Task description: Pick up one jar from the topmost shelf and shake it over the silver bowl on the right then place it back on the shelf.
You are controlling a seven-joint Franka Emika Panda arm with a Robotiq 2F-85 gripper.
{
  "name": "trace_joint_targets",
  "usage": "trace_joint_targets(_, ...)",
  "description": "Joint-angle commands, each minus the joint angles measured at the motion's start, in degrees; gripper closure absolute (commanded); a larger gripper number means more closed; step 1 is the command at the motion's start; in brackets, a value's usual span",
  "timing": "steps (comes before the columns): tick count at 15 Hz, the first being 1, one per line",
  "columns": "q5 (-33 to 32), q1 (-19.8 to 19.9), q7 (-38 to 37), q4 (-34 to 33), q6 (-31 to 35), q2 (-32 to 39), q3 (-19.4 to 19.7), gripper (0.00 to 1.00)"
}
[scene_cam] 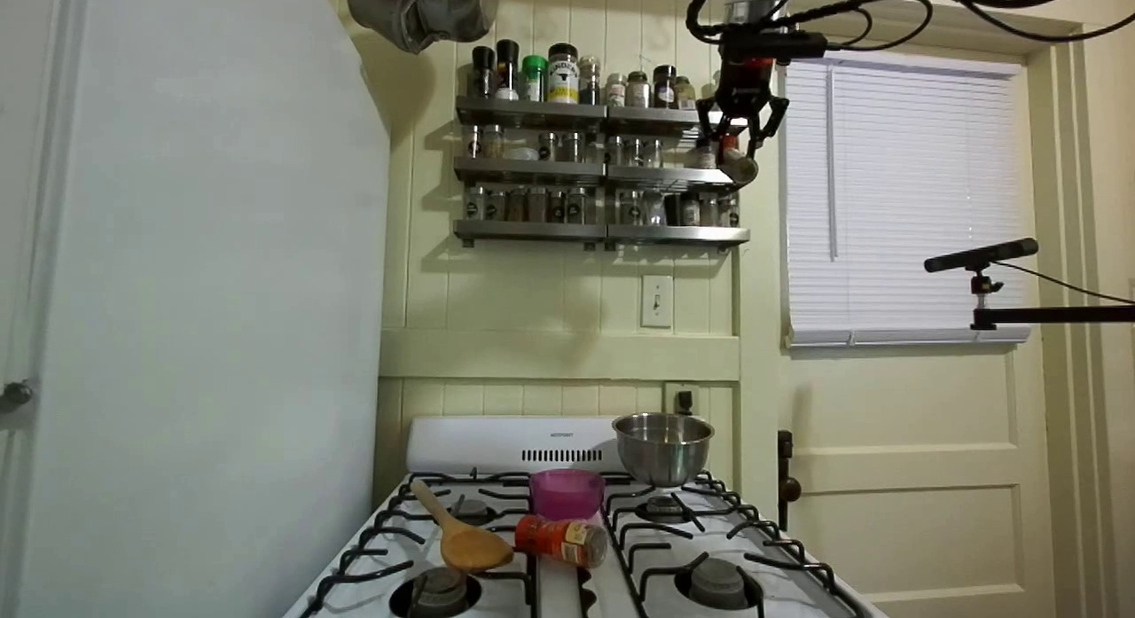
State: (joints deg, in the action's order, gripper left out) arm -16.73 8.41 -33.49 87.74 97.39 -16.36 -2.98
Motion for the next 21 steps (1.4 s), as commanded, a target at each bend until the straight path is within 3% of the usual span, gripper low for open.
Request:
trace_joint_targets(1, -2.60, -0.57, 0.69, 4.09, 9.72, -1.43, 0.61, 0.77)
trace_joint_targets(10, -6.17, 0.83, -0.45, -3.12, 41.04, 4.45, 0.62, 0.77)
trace_joint_targets(21, -23.58, 10.35, -4.42, -14.45, 71.98, 13.64, 3.72, 0.77)
